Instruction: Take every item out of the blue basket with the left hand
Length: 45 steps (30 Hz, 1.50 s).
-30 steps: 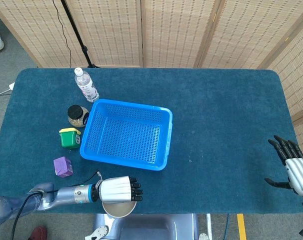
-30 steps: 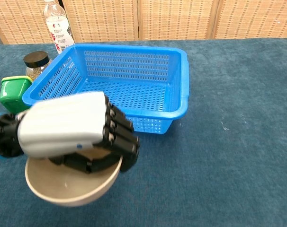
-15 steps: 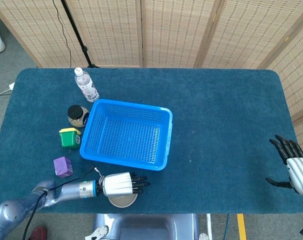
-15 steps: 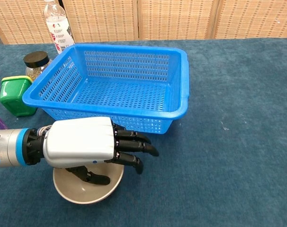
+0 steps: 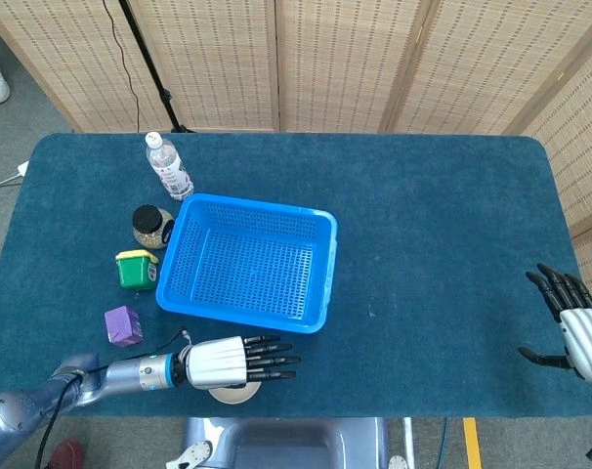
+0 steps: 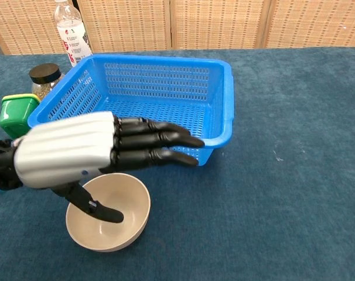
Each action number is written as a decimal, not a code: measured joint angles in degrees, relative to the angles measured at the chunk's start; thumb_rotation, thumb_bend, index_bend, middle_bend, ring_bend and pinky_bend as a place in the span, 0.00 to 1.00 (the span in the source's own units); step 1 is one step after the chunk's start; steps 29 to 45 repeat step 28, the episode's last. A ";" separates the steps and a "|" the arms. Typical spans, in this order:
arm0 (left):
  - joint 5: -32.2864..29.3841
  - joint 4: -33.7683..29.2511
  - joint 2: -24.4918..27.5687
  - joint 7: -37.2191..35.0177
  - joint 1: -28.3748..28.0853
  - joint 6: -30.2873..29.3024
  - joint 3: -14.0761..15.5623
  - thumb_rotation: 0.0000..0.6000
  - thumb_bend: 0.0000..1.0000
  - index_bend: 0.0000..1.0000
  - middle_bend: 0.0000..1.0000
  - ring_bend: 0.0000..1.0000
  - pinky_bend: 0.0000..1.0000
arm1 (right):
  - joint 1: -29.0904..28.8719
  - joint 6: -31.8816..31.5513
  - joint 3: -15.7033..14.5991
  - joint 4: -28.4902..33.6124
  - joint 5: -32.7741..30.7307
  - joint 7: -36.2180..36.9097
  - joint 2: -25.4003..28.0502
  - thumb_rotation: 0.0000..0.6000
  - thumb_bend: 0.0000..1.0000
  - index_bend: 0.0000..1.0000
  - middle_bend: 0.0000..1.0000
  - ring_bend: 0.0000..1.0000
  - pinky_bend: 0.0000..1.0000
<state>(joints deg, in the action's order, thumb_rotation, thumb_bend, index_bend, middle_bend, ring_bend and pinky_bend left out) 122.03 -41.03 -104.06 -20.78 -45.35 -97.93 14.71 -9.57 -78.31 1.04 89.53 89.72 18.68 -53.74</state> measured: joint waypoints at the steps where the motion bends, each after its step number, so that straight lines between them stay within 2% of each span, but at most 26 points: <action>1: -0.27 -0.14 0.32 -0.47 0.22 -1.58 -0.39 1.00 0.00 0.00 0.00 0.00 0.17 | 0.00 0.00 -0.04 0.04 0.11 -0.07 0.00 1.00 0.00 0.00 0.00 0.00 0.00; 5: -2.66 -2.48 2.31 -1.50 0.97 -5.02 -2.87 1.00 0.00 0.00 0.00 0.00 0.02 | 0.03 -0.11 -0.14 0.25 0.34 -0.21 0.08 1.00 0.00 0.00 0.00 0.00 0.00; 8: -5.41 -6.86 4.99 -0.32 1.63 -3.77 -4.06 1.00 0.00 0.00 0.00 0.00 0.00 | 0.06 -0.19 -0.16 0.35 0.42 -0.06 0.14 1.00 0.00 0.00 0.00 0.00 0.00; 11: -8.96 -14.22 9.23 3.93 2.73 -0.53 -4.99 1.00 0.00 0.00 0.00 0.00 0.00 | 0.04 -0.31 -0.26 0.37 0.86 0.12 0.15 1.00 0.00 0.00 0.00 0.00 0.00; 16: -17.71 -32.17 18.87 13.52 7.00 4.04 -5.83 1.00 0.00 0.00 0.00 0.00 0.00 | -0.08 -0.76 -0.59 -0.15 2.29 0.10 -0.39 1.00 0.00 0.00 0.00 0.00 0.00; 18: -22.87 -39.36 23.42 16.82 10.15 5.18 -5.87 1.00 0.00 0.00 0.00 0.00 0.00 | -0.04 -1.15 -0.61 -0.40 2.52 -0.41 -0.67 1.00 0.00 0.00 0.00 0.00 0.00; 22: -32.78 -47.54 30.50 20.89 17.71 5.81 -5.79 1.00 0.00 0.00 0.00 0.00 0.00 | 0.31 -2.52 -0.48 -0.72 2.83 -2.27 -1.37 1.00 0.00 0.00 0.00 0.00 0.00; 24: -36.88 -49.78 33.46 21.44 21.74 5.76 -5.81 1.00 0.00 0.00 0.00 0.00 0.00 | 0.46 -2.82 -0.41 -0.84 2.79 -3.25 -1.66 1.00 0.00 0.00 0.00 0.00 0.00; 28: -41.56 -51.18 36.09 19.84 26.33 6.53 -6.03 1.00 0.00 0.00 0.00 0.00 0.00 | 0.81 -3.40 -0.34 -0.88 2.75 -5.35 -2.29 1.00 0.00 0.00 0.00 0.00 0.00; 45: -41.56 -51.18 36.09 19.84 26.33 6.53 -6.03 1.00 0.00 0.00 0.00 0.00 0.00 | 0.81 -3.40 -0.34 -0.88 2.75 -5.35 -2.29 1.00 0.00 0.00 0.00 0.00 0.00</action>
